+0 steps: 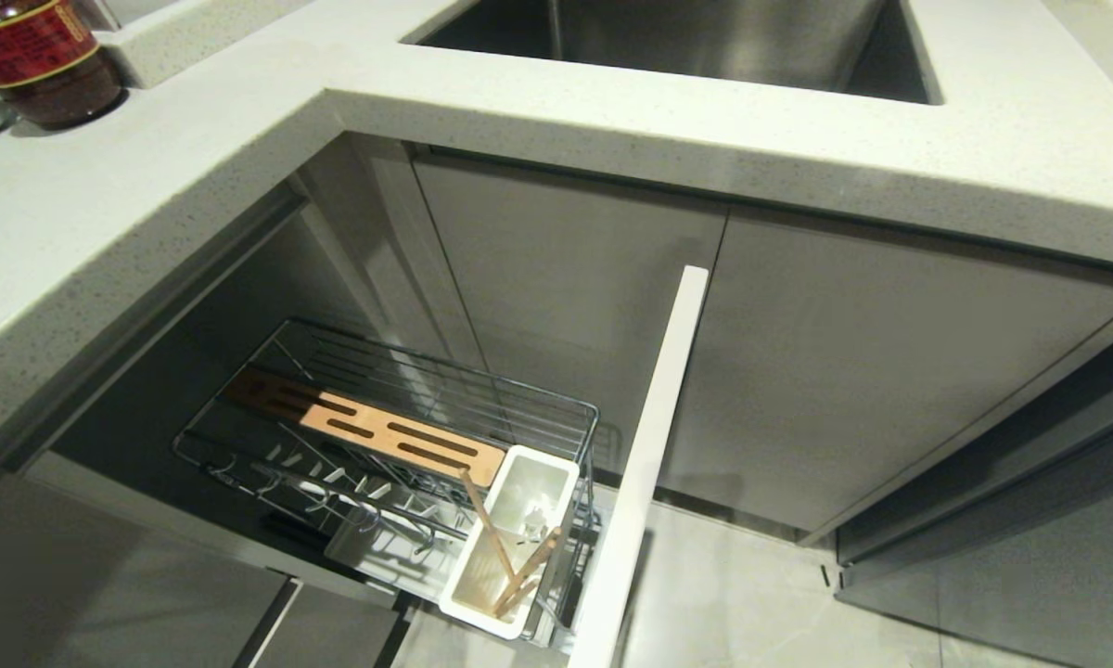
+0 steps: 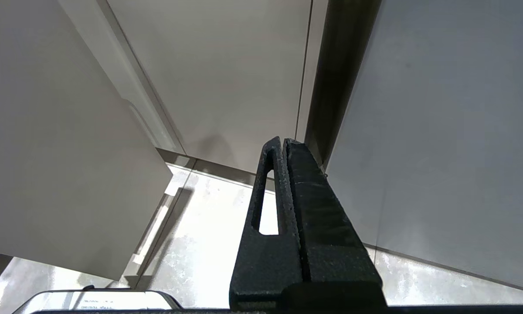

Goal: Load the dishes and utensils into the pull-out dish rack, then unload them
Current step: Close the cupboard

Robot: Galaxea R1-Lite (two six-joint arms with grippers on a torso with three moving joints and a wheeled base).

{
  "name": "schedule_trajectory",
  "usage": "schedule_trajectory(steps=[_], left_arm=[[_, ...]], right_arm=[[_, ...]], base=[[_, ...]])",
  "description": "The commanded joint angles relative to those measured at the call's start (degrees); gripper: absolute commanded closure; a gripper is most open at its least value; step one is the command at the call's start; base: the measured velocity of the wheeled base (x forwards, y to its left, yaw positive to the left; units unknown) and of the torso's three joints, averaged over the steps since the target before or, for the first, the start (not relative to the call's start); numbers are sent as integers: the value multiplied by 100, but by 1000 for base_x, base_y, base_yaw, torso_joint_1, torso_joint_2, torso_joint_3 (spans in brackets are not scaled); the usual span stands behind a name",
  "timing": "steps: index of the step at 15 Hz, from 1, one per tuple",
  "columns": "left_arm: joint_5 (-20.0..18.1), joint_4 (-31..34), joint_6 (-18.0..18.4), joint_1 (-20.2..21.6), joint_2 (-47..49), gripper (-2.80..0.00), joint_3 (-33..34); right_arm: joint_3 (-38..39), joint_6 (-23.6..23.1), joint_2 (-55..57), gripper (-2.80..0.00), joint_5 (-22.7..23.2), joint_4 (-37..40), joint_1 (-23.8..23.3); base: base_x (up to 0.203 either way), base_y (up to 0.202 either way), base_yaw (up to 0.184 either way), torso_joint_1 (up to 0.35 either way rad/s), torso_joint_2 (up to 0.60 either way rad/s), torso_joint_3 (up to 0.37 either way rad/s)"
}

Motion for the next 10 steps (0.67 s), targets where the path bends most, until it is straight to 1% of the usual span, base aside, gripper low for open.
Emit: schedule_trajectory(steps=[1,5,6,10], left_arm=[[17,-1,-4,31,11,0,67],[17,-1,-7,39,2,0,95],[17,-1,-15,39,1,-280,86],[17,-19,-16,39,-33,-280,77]], right_arm=[[149,6,-4,0,1,-6,2],[149,0,-4,0,1,-6,2],[149,0,-4,0,1,-6,2],[149,0,-4,0,1,-6,2]], base=[[0,0,0,0,0,0],[0,0,0,0,0,0],[0,0,0,0,0,0],[0,0,0,0,0,0]])
